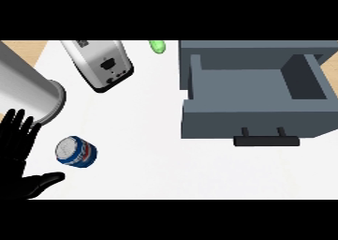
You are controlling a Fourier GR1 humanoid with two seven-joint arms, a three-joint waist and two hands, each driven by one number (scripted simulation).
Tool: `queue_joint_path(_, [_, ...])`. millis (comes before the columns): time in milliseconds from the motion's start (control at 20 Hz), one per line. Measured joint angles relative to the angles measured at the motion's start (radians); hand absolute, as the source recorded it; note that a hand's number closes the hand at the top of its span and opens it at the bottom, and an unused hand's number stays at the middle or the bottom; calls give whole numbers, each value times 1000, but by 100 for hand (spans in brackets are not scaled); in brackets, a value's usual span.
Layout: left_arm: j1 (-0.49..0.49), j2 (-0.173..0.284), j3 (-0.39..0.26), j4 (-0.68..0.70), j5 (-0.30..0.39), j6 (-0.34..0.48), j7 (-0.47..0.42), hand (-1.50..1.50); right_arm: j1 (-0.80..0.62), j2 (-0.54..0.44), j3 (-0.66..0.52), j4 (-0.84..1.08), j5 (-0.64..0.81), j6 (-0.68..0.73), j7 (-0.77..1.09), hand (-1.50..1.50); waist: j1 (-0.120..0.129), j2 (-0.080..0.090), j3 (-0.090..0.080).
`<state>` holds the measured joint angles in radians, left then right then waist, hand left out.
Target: Pick up the can, place it into the drawer and close the drawer
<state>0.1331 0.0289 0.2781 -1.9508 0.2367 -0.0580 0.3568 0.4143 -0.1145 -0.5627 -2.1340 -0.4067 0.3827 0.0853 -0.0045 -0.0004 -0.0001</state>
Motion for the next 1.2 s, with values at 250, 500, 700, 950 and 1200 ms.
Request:
queue_joint_path(250, [-3, -4, 7, 111, -27, -8, -88, -150, 20, 18, -31, -17, -8, 41, 2, -150, 0, 0, 0])
queue_joint_path(500, [8, -10, 26, 226, -53, -16, -212, -150, 7, 40, -44, -22, -9, 52, 18, -150, 1, 0, 0])
queue_joint_path(700, [-18, 5, 53, 333, -57, -15, -282, -150, 1, 39, -70, -21, -24, 68, 34, -150, 0, 0, 0])
queue_joint_path(950, [-9, 14, 75, 443, -67, -26, -383, -150, -8, 38, -101, -12, -37, 92, 39, -150, 0, 0, 0])
queue_joint_path(1200, [-26, 27, 86, 576, -71, -44, -474, -150, 1, 56, -127, -28, -56, 123, 50, -150, 0, 0, 0])
